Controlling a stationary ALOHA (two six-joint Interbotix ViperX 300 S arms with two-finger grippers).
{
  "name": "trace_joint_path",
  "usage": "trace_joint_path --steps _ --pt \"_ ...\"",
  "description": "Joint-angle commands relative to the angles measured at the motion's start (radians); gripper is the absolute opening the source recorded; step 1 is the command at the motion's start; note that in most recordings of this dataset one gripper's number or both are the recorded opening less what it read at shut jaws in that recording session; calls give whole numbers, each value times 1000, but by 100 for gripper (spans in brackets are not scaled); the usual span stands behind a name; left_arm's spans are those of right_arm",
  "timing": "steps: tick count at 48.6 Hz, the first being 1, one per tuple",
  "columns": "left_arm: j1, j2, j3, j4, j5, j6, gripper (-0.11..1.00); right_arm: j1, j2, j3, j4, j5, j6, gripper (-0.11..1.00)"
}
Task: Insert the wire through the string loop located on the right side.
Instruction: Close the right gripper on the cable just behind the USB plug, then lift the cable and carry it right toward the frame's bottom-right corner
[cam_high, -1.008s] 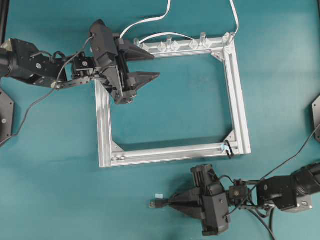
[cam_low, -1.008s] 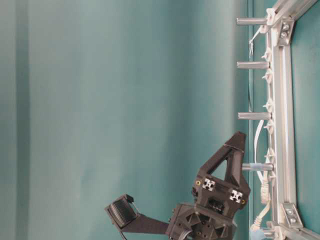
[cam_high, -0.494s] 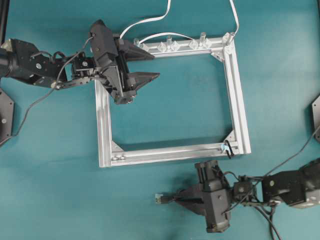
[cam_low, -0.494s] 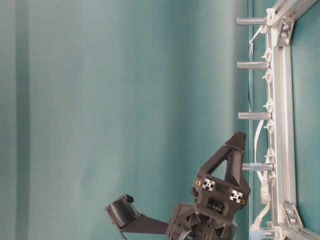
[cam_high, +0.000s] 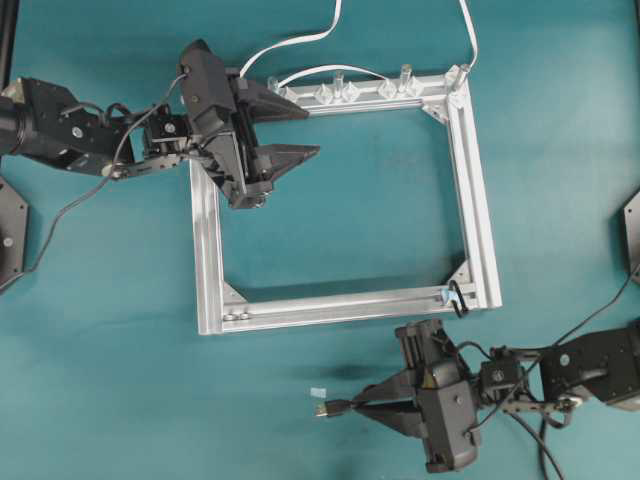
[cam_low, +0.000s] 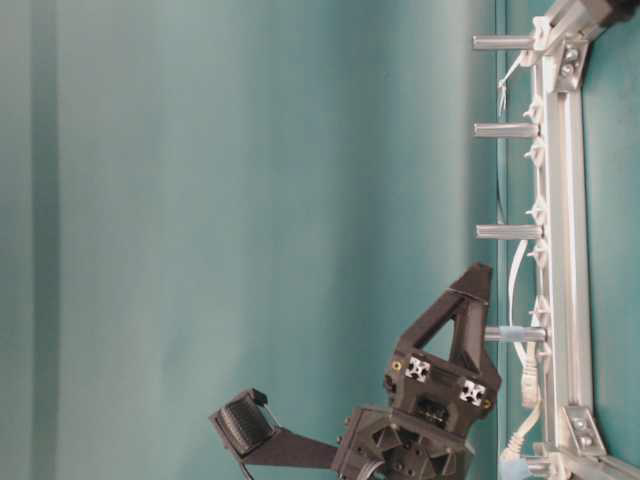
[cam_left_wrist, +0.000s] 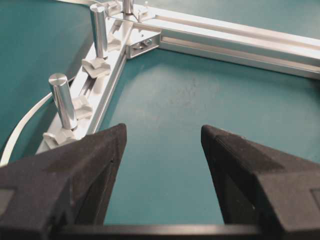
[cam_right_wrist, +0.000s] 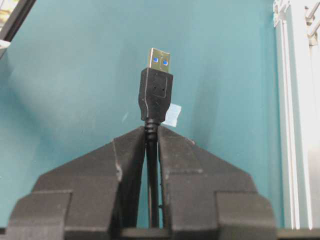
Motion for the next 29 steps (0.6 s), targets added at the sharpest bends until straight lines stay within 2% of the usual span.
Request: trace_joint_path --steps 1,20,29 --pt "-5 -29 -14 2 -5 -8 67 -2 -37 -14 -2 0 -2 10" --pt "-9 -29 -14 3 -5 -8 67 0 -38 -14 -2 11 -2 10" --pt "-12 -31 -14 3 -5 -8 67 -2 -64 -2 -2 61 -2 10"
